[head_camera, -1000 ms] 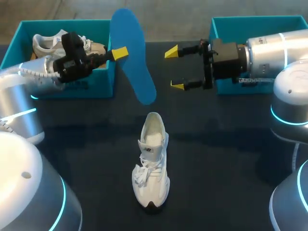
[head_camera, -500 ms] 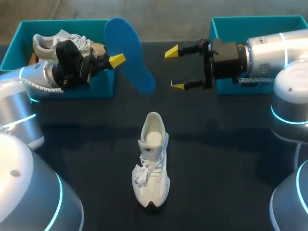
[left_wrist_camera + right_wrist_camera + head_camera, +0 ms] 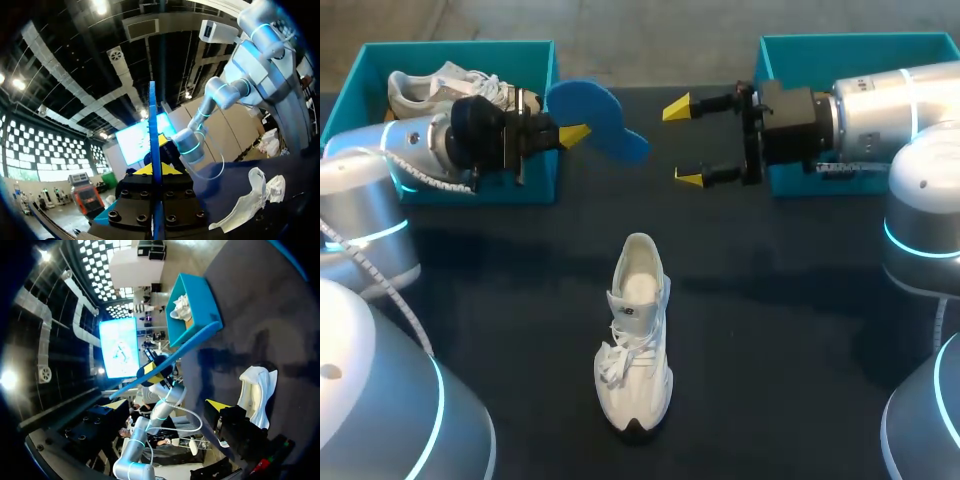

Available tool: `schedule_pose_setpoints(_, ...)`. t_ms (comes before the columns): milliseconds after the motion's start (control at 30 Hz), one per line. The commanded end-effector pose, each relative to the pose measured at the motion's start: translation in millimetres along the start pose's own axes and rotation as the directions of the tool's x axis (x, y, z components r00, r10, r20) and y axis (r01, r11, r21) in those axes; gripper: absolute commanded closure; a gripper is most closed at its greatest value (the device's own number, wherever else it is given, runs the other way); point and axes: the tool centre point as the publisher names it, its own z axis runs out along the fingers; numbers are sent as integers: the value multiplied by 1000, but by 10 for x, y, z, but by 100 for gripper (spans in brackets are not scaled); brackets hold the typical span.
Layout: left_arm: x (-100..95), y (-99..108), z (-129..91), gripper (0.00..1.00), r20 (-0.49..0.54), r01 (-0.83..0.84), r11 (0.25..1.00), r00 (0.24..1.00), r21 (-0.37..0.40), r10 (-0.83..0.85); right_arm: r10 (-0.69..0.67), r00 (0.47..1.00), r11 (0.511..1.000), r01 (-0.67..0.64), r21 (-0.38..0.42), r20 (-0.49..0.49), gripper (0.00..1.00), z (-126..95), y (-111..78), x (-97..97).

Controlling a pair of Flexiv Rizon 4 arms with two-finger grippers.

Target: Take the shoe out of the shoebox, open the shoe tongue, remove and reinsert the insole, then place the shoe into the shoebox

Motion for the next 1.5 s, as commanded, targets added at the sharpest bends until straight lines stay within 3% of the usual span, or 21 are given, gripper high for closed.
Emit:
schedule_pose_setpoints(33, -55, -1, -8, 100, -379, -786, 590, 497, 186, 781, 1, 1000, 1000, -1, -2, 1, 0, 23, 0, 3)
schedule_pose_setpoints(267, -24, 1, 5, 100, -392, -824, 526, 422, 209, 817, 1, 1000, 1000, -1, -2, 1, 0, 23, 0, 3)
schedule_pose_setpoints(433, 35, -12, -8, 100, -376, -838, 523, 439, 156, 816, 1, 1000, 1000, -1, -2, 1, 0, 23, 0, 3)
schedule_pose_setpoints(600, 57, -27, 11, 100, -362, -865, 481, 407, 142, 839, 1, 1000, 1000, -1, -2, 1, 0, 23, 0, 3)
schedule_pose_setpoints(733, 85, -62, 32, 100, -327, -868, 483, 426, 115, 844, 1, 1000, 1000, -1, -2, 1, 0, 23, 0, 3)
schedule_pose_setpoints(833, 112, -54, 31, 100, -254, -859, 510, 485, 39, 837, 1, 1000, 1000, -1, -2, 1, 0, 23, 0, 3)
schedule_pose_setpoints(1367, 112, -54, 31, 100, -254, -859, 510, 485, 39, 837, 1, 1000, 1000, -1, -2, 1, 0, 23, 0, 3)
schedule_pose_setpoints(1500, 125, -99, 50, 100, -292, -899, 436, 407, 36, 865, 1, 1000, 1000, -1, -2, 1, 0, 23, 0, 3)
